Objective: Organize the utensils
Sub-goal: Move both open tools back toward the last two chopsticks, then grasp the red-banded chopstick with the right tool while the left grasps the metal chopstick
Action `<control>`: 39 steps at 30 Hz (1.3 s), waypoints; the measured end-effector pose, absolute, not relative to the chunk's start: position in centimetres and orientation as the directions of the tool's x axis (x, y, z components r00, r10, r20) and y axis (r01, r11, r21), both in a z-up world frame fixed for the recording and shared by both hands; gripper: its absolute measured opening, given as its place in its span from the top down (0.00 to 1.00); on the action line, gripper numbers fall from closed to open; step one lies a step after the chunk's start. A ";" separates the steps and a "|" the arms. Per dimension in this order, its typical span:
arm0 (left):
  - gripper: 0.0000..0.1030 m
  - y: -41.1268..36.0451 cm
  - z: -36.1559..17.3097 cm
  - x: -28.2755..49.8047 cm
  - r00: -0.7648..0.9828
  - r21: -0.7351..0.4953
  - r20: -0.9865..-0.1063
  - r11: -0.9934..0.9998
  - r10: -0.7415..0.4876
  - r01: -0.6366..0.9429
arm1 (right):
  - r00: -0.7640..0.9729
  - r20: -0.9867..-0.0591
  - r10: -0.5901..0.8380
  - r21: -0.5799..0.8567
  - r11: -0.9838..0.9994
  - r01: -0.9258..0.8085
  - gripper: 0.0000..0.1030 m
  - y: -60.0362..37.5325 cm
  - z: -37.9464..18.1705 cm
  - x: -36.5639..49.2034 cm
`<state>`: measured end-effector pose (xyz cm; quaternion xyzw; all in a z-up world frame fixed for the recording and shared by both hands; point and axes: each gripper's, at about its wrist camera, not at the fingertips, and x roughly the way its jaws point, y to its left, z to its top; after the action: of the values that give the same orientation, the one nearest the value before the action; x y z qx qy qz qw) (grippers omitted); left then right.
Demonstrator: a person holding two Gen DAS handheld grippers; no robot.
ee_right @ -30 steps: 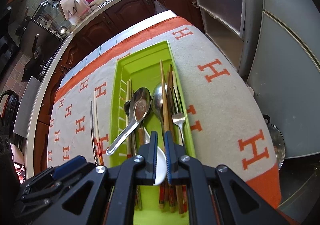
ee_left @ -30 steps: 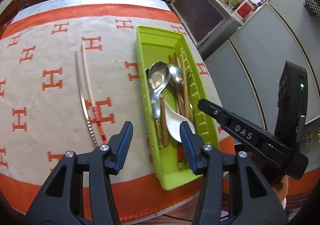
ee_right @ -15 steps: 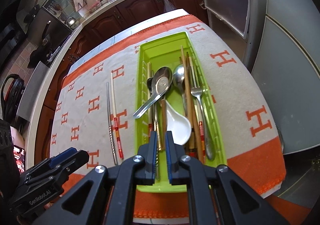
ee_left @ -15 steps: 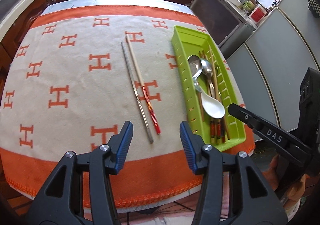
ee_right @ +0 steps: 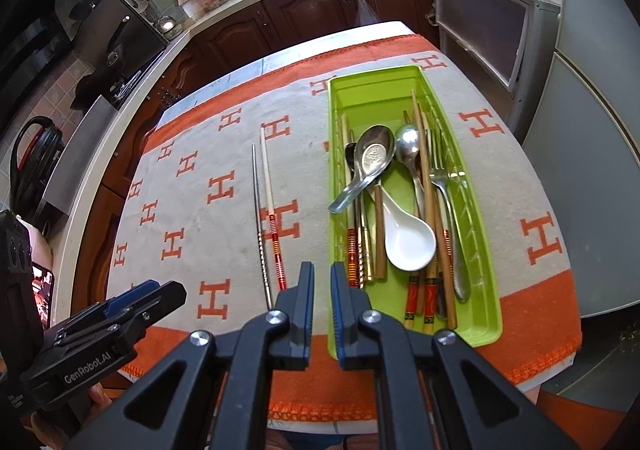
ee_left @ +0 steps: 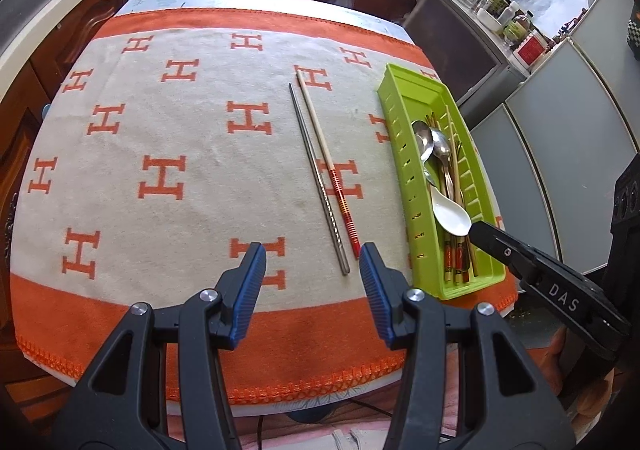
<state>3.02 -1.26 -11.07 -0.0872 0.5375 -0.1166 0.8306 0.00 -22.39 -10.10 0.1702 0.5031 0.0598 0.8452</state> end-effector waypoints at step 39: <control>0.56 1.8 -15.2 13.2 0.311 -0.207 -0.933 0.976 -0.179 -0.061 | 0.269 -0.933 0.240 0.212 0.969 -0.129 0.88 -12.9 -17.6 12.4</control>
<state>13.24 1.82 -15.19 -0.1022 0.5856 -0.0367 0.8033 12.36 -12.94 -17.63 0.0469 0.5933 0.1158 0.7952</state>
